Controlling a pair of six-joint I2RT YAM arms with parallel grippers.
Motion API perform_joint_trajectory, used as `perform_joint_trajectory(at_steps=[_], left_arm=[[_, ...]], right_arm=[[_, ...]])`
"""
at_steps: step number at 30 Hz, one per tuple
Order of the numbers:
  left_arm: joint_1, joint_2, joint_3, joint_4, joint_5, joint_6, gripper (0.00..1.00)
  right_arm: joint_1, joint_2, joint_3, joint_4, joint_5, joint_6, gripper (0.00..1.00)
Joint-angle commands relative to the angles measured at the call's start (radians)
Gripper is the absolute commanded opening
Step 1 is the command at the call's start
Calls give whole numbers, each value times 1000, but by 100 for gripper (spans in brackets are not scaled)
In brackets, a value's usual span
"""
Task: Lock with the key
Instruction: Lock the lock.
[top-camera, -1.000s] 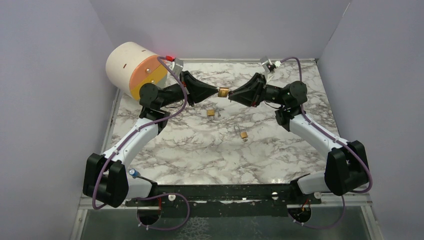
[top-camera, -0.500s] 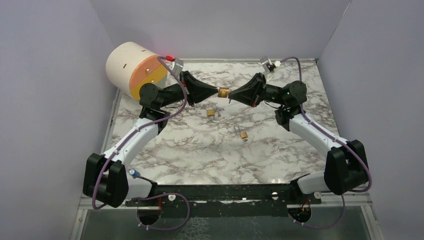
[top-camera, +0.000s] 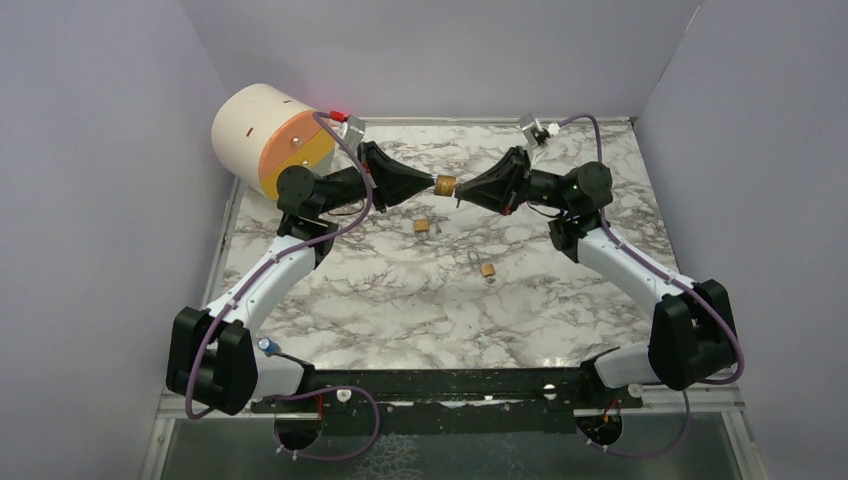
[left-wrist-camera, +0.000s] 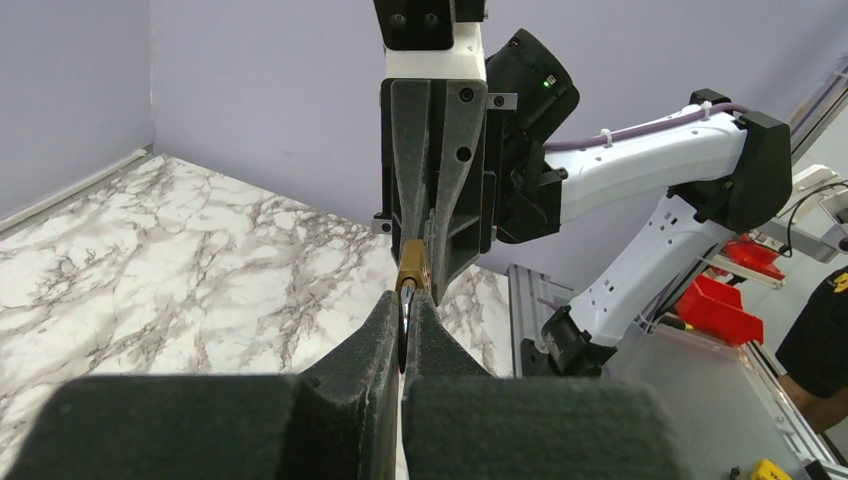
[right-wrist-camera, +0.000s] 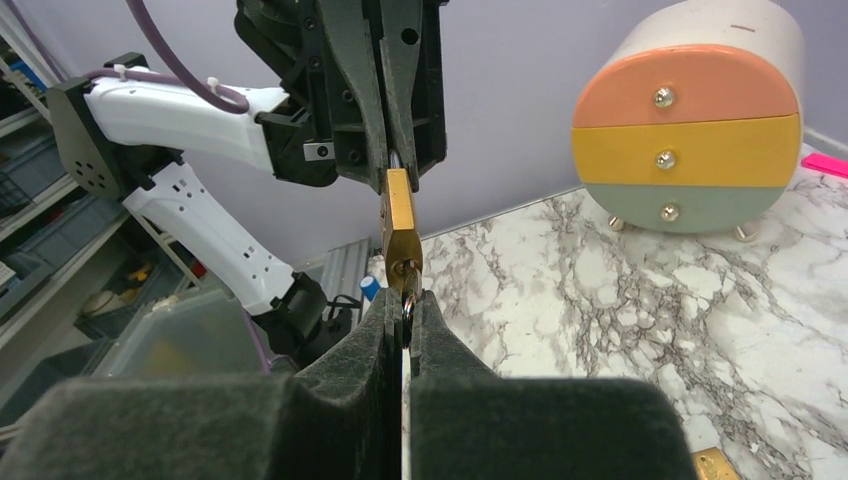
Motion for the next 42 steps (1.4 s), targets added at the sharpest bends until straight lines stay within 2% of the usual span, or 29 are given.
perform_joint_trajectory(at_steps=[1,10,20,34,35,36,39,40,42], left_arm=[[29,-26,29,11,8,-3,0],[95,-31,24,11,41,-16,0],[163,-56,24,9,92,-36,0],[225,-91,12,9,129,-55,0],[225,-90,12,12,128,-60,0],[224,-89,12,17,130,-68,0],[213,-77,10,54,145,-107,0],[204,-72,13,61,154,-113,0],[189,-68,14,62,155,-115,0]], right_arm=[[5,-51,10,7,-14,-55,1],[5,-87,6,-21,-44,-82,1],[-4,-148,7,-145,-54,-180,1],[-40,-134,5,-157,-80,-185,1],[-39,-126,12,-158,-81,-181,2],[-38,-113,22,-167,-88,-182,10],[-15,-82,69,-248,-74,-243,40],[0,-85,77,-288,-40,-279,47],[26,-94,91,-350,24,-329,54]])
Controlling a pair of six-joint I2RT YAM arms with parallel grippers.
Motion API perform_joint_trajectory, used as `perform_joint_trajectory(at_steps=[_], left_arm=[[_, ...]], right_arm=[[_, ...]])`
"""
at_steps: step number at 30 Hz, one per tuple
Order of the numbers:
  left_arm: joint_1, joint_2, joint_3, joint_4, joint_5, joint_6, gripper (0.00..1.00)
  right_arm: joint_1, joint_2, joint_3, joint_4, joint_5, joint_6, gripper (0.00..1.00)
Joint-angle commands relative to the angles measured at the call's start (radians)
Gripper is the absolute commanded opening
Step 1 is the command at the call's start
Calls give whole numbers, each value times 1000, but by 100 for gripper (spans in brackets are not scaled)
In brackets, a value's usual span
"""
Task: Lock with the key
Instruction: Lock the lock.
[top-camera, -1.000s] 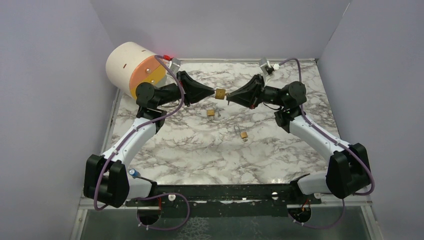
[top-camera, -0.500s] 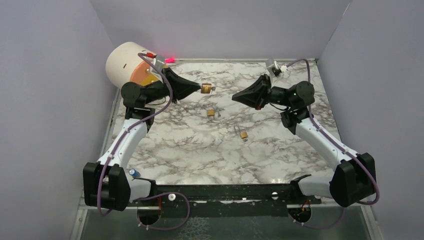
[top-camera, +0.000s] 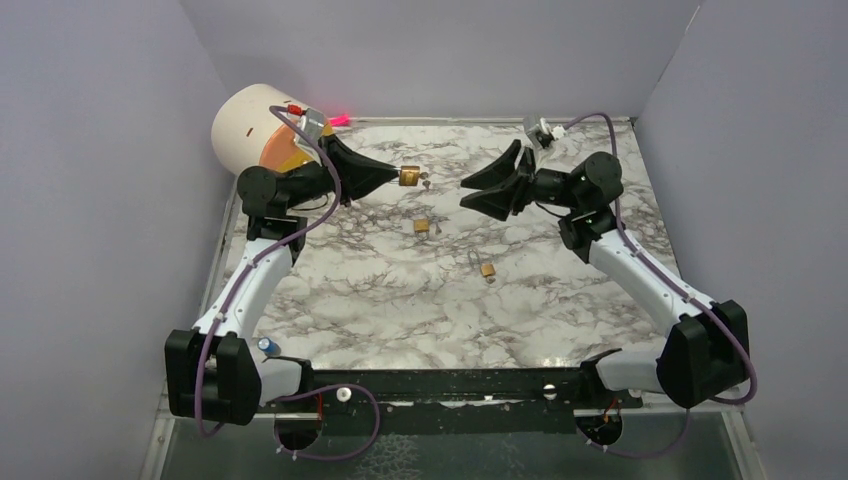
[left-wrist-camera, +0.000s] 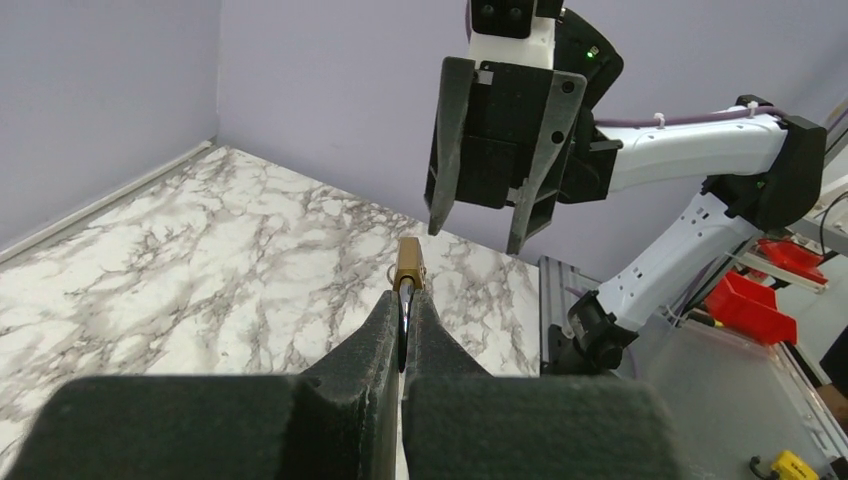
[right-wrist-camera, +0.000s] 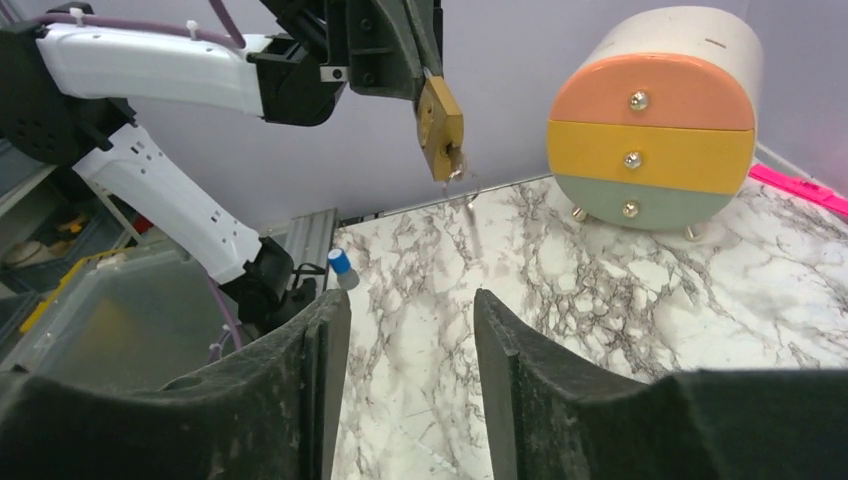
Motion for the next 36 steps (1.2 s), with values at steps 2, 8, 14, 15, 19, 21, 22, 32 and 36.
perform_joint_trajectory(at_steps=[2,8,14,15,19,21,22,32,36], left_arm=[[-26,-6,12,59,10,-28,0],[-38,3,21,59,7,-27,0],[-48,10,23,60,5,-21,0],[-48,11,22,60,5,-21,0],[-48,12,18,61,-2,-19,0],[-48,14,15,60,-4,-18,0],[-48,15,15,60,-5,-18,0],[-48,11,17,59,3,-14,0],[-48,11,22,60,11,-14,0]], right_arm=[[61,-9,67,-178,145,-141,56],[117,-11,104,-276,298,-207,53],[175,28,172,-375,413,-244,47],[185,31,179,-386,427,-251,47],[230,42,215,-433,466,-285,44],[244,57,236,-459,482,-295,37],[249,66,244,-471,492,-299,32],[253,110,280,-518,495,-303,24],[253,112,268,-501,454,-302,17]])
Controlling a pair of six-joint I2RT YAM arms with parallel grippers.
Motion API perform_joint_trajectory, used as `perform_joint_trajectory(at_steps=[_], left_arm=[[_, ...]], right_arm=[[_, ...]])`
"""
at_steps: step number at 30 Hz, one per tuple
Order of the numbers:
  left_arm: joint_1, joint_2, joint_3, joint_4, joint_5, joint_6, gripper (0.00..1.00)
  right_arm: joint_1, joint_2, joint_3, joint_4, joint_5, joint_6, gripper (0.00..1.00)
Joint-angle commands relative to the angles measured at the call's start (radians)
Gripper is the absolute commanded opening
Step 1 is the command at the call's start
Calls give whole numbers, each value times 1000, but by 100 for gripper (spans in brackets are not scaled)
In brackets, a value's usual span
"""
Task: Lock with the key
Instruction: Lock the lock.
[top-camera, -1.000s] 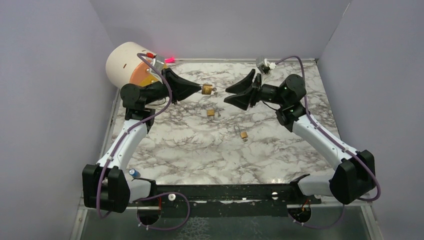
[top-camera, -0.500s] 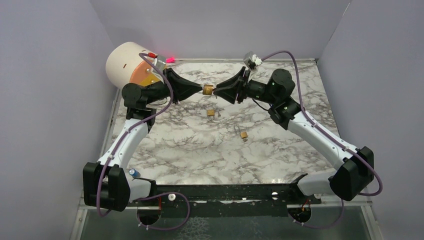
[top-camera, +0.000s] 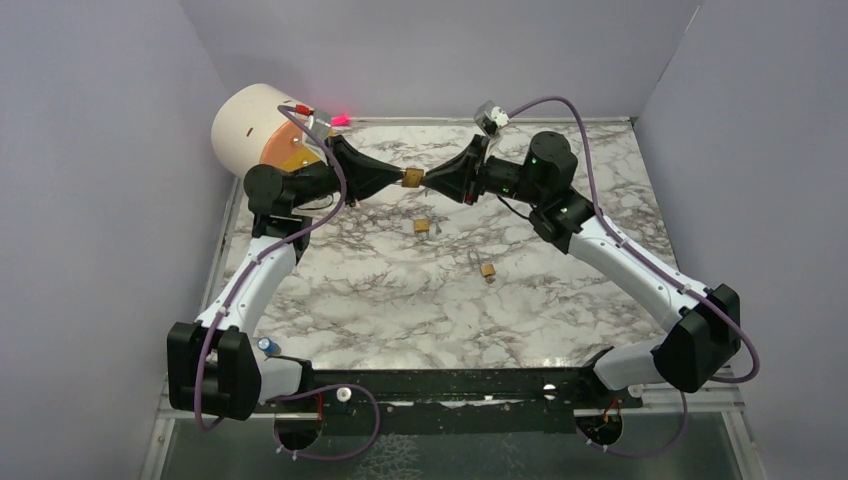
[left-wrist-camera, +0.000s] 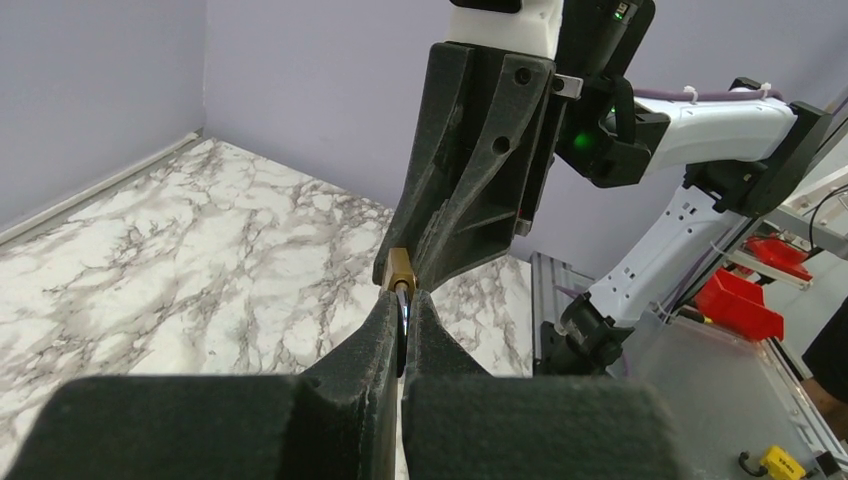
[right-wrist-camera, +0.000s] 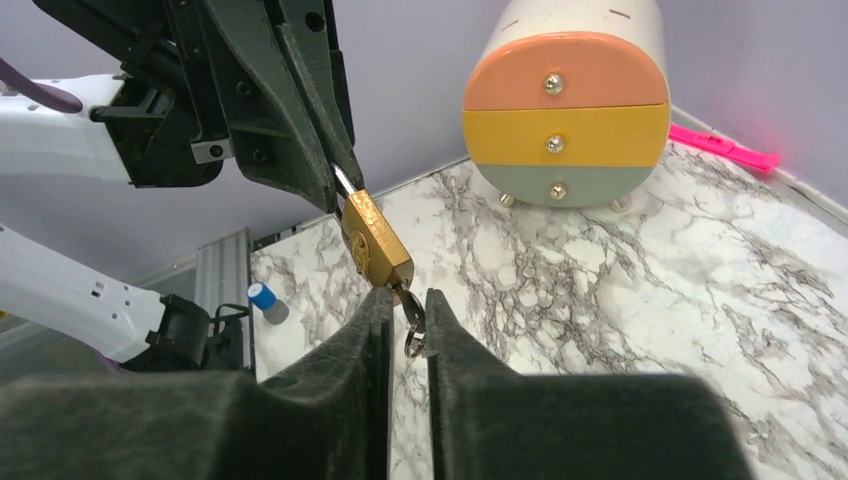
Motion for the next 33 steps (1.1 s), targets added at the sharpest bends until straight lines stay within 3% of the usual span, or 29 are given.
perform_joint_trajectory(at_steps=[1,5,17,28,33], left_arm=[[-12,-13,23,48,16,-8,0],[-11,-19,22,47,21,-8,0],[-2,-46,10,19,24,15,0],[28,-62,2,0,21,26,0],[33,-61,-21,-39,-7,62,0]], right_arm=[[7,20,11,-10,-18,-15,14],[5,-1,-18,16,-39,-27,1],[-64,-62,-62,-4,62,-17,1],[-242,-114,-156,90,-131,31,1],[-252,-91,-155,77,-120,26,1]])
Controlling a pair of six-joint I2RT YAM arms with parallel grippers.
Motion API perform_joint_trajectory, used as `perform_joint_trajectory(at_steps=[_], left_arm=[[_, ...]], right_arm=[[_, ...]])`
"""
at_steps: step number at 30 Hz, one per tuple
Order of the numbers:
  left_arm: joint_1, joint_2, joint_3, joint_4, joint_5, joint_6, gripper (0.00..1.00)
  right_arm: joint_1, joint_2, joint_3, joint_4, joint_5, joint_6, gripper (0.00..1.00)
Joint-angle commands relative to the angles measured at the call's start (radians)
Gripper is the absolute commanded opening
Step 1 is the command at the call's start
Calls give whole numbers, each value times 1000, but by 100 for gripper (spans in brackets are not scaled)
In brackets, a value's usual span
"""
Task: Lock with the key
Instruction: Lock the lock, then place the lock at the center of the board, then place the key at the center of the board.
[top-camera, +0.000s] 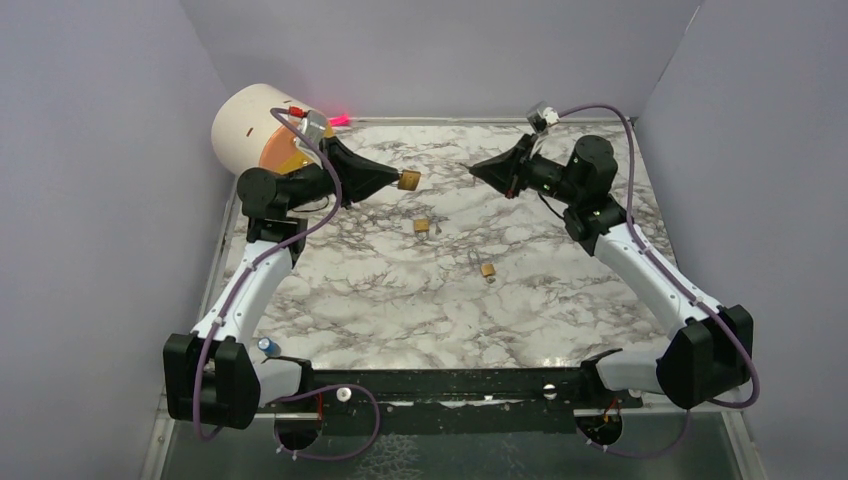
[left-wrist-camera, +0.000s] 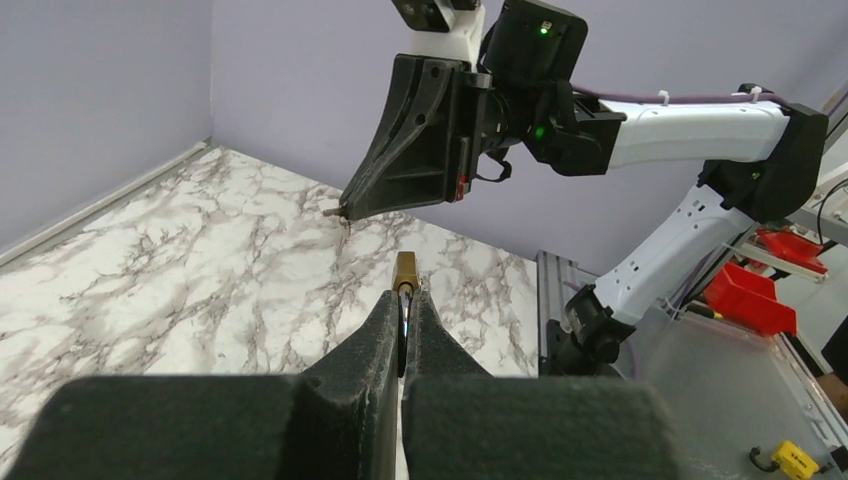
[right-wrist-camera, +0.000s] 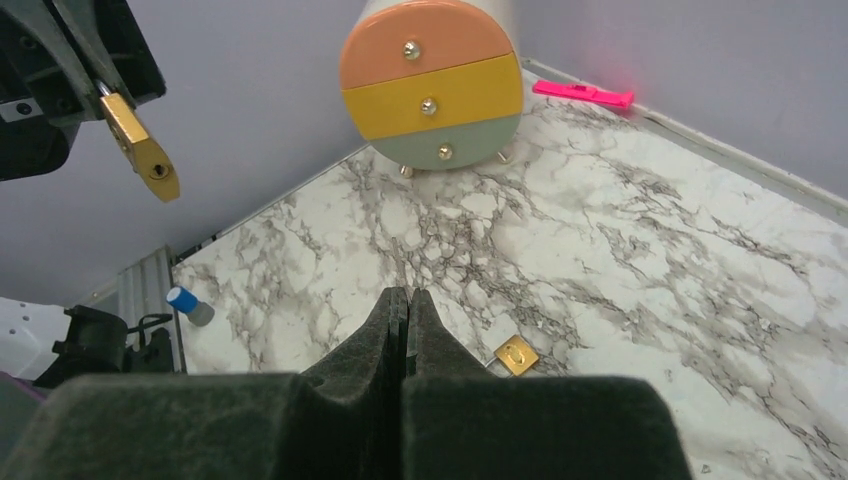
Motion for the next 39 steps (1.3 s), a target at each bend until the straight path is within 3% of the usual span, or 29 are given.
perform_joint_trajectory(at_steps=[1,5,12,18,22,29,39], left_arm=[[9,-19,-26,-42,-38,59,0],[-2,-42,-61,-184,-131,171,0],[-167,-86,-65,-625,-584,524,0],[-245,-68,-125,-669,-793,507,0],[-267,-67,-182,-679,-947,465,0],[-269,-33,-271,-652,-1031,378,0],[-268,37,-354,-561,-935,309,0]], right_arm=[[-1,6,4,46,-36,10,1],[0,39,16,5,-2,9,1],[38,64,-44,0,111,52,1],[167,83,-107,-21,410,76,1],[200,117,-137,-14,495,133,1],[250,203,-129,-26,537,151,1],[339,338,-123,-22,537,170,1]])
